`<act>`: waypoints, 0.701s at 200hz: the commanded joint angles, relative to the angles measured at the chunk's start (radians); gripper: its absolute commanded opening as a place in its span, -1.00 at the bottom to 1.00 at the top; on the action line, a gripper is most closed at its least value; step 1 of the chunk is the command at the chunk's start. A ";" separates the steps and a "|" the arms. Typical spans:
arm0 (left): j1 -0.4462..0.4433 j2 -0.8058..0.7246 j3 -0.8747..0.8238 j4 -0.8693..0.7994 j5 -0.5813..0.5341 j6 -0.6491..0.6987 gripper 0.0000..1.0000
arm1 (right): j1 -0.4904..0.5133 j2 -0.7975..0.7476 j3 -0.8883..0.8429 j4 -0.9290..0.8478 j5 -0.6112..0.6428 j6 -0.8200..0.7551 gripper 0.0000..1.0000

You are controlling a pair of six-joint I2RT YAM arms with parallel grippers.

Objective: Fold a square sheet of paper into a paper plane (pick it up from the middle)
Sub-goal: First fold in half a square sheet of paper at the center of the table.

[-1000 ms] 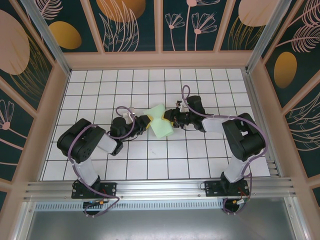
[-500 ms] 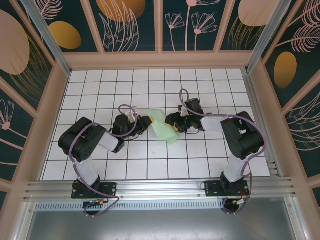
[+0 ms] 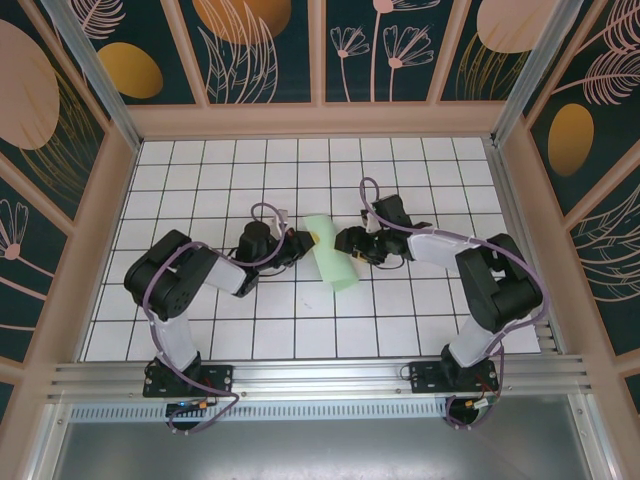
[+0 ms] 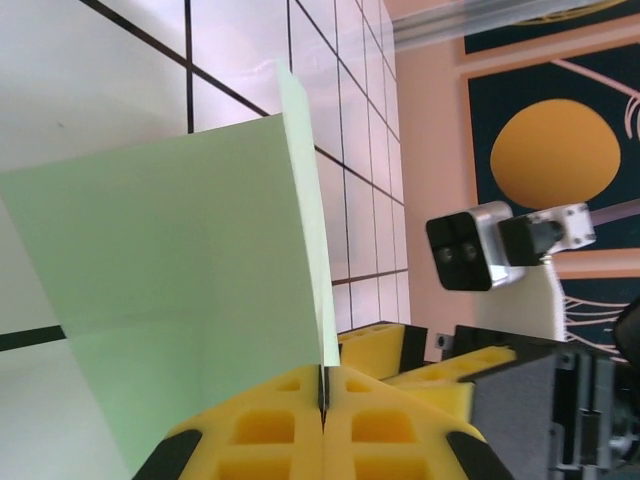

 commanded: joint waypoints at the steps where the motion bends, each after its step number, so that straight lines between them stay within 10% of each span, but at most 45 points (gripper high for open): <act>1: -0.019 0.024 0.039 -0.044 -0.003 0.033 -1.00 | -0.016 -0.063 0.002 -0.043 0.019 -0.058 0.43; 140: -0.077 0.057 0.098 -0.246 -0.114 0.086 -1.00 | -0.009 0.111 0.131 -0.171 -0.006 -0.292 0.24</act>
